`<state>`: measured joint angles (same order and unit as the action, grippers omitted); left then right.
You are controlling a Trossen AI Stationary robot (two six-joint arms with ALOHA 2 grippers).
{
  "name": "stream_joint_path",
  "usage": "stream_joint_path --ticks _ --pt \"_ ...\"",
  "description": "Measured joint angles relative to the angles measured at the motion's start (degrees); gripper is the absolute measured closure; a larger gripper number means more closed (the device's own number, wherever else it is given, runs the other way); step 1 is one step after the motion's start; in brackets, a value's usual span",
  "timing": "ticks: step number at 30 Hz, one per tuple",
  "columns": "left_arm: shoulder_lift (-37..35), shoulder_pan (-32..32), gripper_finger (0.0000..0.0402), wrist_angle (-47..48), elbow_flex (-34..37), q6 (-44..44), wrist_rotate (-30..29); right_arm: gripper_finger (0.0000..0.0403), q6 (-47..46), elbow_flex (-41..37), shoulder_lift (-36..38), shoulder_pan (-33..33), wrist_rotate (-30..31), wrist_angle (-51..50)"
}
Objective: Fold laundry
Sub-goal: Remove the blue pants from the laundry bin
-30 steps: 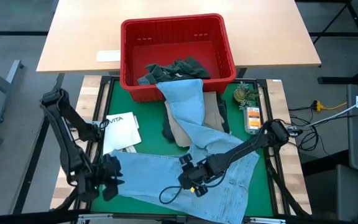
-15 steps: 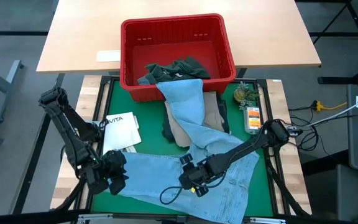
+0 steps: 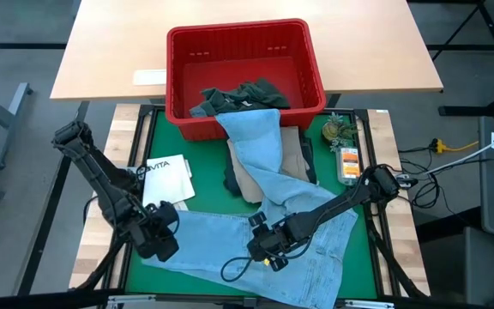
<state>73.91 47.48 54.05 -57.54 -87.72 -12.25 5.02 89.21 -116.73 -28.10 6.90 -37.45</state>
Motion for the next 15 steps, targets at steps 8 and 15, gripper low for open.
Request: stream_joint_path --ticks 8,15 --pt "0.0 -0.98 0.0255 -0.27 0.0 4.18 -0.01 0.0246 1.55 0.0 0.0 0.0 -0.01 0.0" --pt "0.0 -0.98 0.0217 1.74 0.0 0.29 4.25 0.0246 1.55 0.0 0.0 0.0 -0.02 -0.02"
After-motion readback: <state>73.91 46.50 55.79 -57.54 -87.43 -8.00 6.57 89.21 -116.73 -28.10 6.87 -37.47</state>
